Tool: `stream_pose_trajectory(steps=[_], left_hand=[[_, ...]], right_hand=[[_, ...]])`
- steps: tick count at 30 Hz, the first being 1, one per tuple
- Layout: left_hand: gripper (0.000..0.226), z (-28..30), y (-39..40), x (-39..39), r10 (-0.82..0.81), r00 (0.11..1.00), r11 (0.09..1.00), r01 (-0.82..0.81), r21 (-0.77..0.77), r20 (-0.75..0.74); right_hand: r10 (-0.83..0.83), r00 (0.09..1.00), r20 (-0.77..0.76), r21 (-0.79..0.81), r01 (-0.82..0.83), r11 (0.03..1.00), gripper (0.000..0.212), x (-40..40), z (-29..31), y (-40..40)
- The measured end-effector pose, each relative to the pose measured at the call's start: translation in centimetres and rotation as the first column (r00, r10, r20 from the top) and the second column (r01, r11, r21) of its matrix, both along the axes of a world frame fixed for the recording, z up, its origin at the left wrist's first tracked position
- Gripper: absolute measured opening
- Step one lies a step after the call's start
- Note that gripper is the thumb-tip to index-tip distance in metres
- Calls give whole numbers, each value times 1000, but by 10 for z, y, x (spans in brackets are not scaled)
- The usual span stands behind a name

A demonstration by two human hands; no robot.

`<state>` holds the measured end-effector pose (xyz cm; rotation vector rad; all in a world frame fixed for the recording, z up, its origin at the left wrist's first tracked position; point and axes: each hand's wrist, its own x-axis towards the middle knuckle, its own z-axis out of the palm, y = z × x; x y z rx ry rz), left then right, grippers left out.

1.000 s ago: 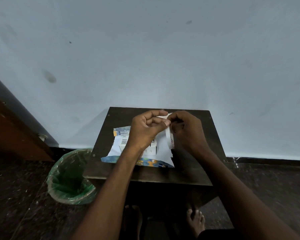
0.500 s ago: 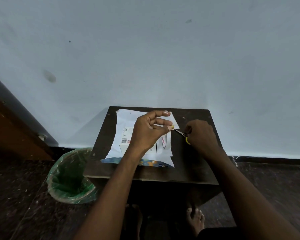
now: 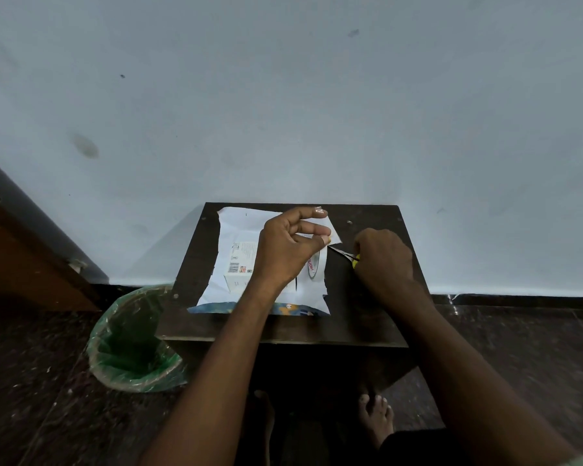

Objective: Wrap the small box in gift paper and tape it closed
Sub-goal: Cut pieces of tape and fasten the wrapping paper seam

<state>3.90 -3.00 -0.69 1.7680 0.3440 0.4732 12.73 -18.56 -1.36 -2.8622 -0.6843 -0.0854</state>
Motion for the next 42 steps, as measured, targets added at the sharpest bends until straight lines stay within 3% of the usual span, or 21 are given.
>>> stream_pose_trajectory(steps=[3, 6, 9, 11, 17, 29, 42], left_hand=[[35, 0, 0, -1, 2, 1000, 1000, -2, 12, 3], [32, 0, 2, -1, 20, 1000, 1000, -20, 23, 13], [30, 0, 4, -2, 36, 999, 999, -36, 39, 17], [30, -1, 5, -1, 38, 999, 997, -39, 61, 21], [29, -4, 5, 0, 61, 998, 984, -66, 164, 35], [28, -1, 3, -2, 40, 999, 974, -46, 224, 30], [36, -3, 3, -1, -1, 999, 973, -8, 231, 41]], right_hand=[[30, 1000, 2, -18, -30, 999, 13, -3, 0, -2], [20, 996, -85, 161, -6, 987, 25, 10, 10, -12], [128, 973, -194, 364, -51, 930, 40, 21, 29, -20], [202, 957, -210, 416, -99, 904, 46, 24, 37, -24], [327, 903, -277, 373, -212, 903, 31, 25, 43, -23], [391, 869, -303, 388, -262, 884, 36, 25, 50, -27], [407, 888, -214, 385, -306, 871, 29, 20, 55, -22]])
